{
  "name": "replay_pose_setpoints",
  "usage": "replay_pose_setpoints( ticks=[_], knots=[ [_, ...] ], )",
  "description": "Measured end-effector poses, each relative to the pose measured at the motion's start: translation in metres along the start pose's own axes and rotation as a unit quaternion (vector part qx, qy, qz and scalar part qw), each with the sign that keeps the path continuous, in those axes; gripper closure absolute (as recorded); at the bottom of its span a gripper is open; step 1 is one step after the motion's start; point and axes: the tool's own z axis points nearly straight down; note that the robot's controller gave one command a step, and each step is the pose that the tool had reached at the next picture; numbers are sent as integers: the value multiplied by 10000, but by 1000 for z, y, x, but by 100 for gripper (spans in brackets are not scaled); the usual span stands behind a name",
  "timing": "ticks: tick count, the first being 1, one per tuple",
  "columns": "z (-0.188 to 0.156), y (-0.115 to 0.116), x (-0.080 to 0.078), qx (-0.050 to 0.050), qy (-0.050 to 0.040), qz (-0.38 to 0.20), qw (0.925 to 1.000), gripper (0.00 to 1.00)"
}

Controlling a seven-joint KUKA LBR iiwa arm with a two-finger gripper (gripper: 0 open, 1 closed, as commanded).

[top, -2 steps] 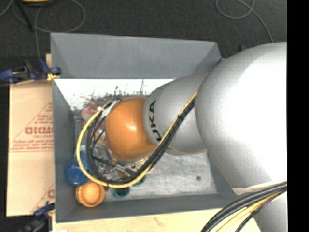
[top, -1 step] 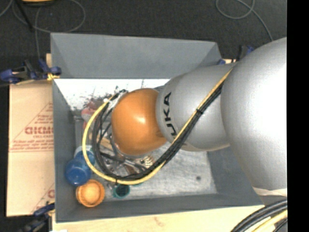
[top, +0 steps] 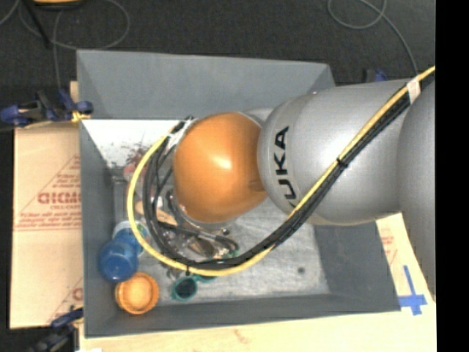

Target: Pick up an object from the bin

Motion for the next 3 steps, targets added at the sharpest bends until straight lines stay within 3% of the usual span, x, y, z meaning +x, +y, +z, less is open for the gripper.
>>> replay_pose_setpoints(
  ticks=[1, 2, 3],
  knots=[
    [-19, -25, 11, -5, -41, 955, 9954, 100],
    [-8, -8, -8, 0, -29, 1620, 9868, 100],
    [11, -4, -7, 2, -27, 607, 9982, 100]
  ],
)
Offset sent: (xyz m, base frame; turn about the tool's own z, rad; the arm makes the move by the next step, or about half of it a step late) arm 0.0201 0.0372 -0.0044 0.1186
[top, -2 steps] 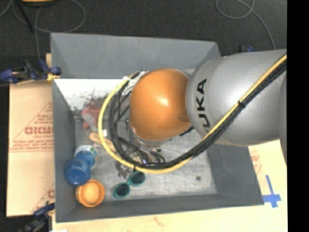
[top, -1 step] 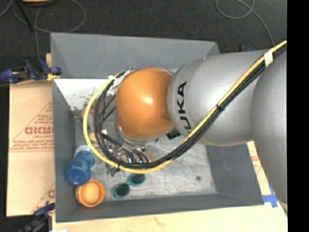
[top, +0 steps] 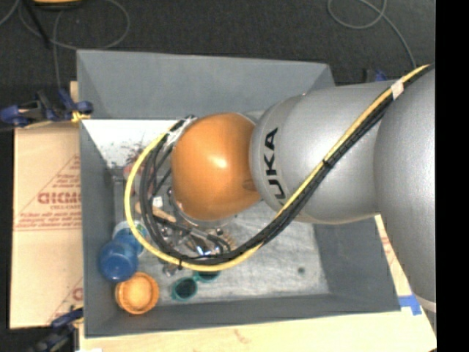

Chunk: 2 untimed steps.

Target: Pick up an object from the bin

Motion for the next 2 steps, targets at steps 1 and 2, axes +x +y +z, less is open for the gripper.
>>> replay_pose_setpoints(
  ticks=[1, 2],
  knots=[
    [17, 2, 9, -4, 8, 2381, 9712, 0],
    [23, 3, 12, 2, 14, 2585, 9660, 0]
  ],
)
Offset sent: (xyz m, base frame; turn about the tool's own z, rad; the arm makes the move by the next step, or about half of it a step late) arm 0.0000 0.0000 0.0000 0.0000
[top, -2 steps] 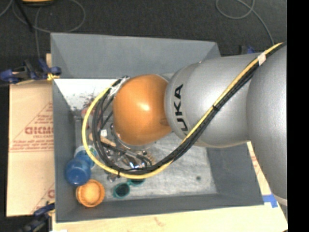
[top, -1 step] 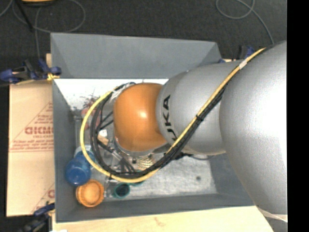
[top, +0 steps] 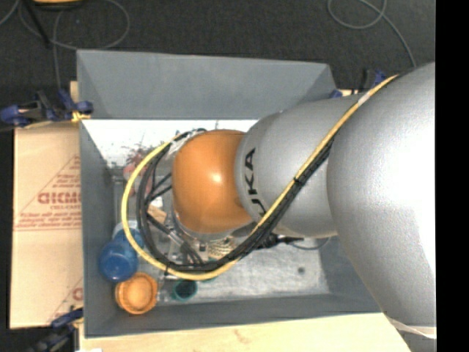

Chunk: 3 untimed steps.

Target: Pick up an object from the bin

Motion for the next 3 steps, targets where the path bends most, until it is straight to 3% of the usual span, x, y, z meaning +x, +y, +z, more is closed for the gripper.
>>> replay_pose_setpoints(
  ticks=[1, 2, 3],
  knots=[
    [19, -8, -3, -21, -45, -441, 9990, 0],
    [74, -28, -4, -5, -33, -1715, 9852, 0],
    [83, -58, -7, -23, -46, -1325, 9912, 100]
  ],
)
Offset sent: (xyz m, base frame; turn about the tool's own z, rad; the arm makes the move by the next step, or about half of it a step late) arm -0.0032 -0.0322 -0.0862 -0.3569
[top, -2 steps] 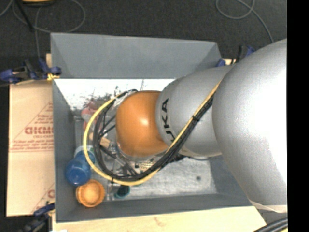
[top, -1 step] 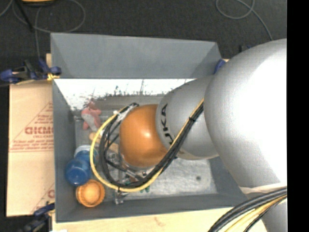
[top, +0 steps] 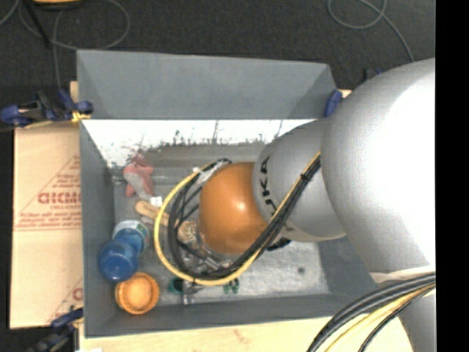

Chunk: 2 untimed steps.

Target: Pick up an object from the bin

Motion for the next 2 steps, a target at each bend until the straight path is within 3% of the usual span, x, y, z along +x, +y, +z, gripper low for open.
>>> replay_pose_setpoints(
  ticks=[1, 2],
  knots=[
    [0, 0, 0, 0, -1, 4, 10000, 100],
    [-203, -26, -57, 15, 41, -1034, 9946, 100]
  ],
)
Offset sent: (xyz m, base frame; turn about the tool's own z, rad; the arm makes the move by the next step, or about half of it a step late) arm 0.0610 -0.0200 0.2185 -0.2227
